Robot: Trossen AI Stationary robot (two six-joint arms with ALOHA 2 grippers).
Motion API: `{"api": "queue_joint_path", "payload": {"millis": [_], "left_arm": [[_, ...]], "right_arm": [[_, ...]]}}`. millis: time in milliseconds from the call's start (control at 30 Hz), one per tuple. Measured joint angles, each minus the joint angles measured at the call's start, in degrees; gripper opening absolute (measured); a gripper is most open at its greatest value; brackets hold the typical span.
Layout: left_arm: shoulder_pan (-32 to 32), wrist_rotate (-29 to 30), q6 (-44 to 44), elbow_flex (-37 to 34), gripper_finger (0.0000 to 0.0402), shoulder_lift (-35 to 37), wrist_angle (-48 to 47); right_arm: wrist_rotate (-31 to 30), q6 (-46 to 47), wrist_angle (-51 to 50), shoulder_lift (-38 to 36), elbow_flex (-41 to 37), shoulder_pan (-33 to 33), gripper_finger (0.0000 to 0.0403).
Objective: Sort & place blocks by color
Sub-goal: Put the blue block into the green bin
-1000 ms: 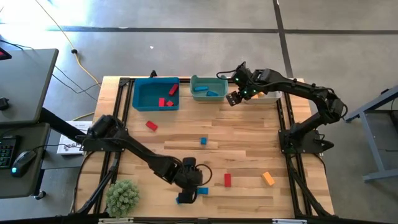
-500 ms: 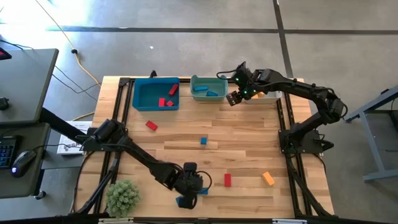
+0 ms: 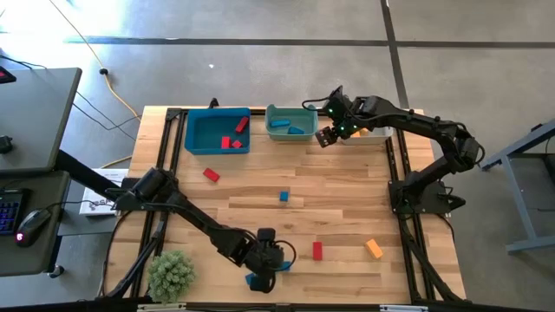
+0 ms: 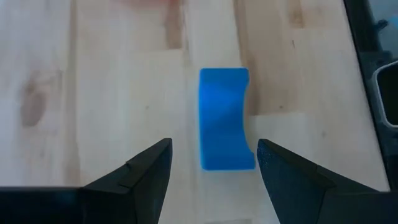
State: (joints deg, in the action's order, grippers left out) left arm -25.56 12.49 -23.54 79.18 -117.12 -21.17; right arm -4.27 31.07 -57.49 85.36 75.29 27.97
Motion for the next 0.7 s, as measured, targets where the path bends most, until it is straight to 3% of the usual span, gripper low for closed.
{"api": "queue_joint_path", "payload": {"millis": [567, 700], "left_arm": [[-0.1, -2.0, 0.0, 0.1, 0.0227, -4.8, 3.8], [-0.1, -2.1, 0.2, 0.2, 0.0205, -5.2, 3.8]], "right_arm": [[-0.6, 0.0, 0.2, 0.0, 0.0, 0.0, 0.0209], [-0.8, 0.0, 0.2, 0.0, 0.0, 0.0, 0.0209]]}}
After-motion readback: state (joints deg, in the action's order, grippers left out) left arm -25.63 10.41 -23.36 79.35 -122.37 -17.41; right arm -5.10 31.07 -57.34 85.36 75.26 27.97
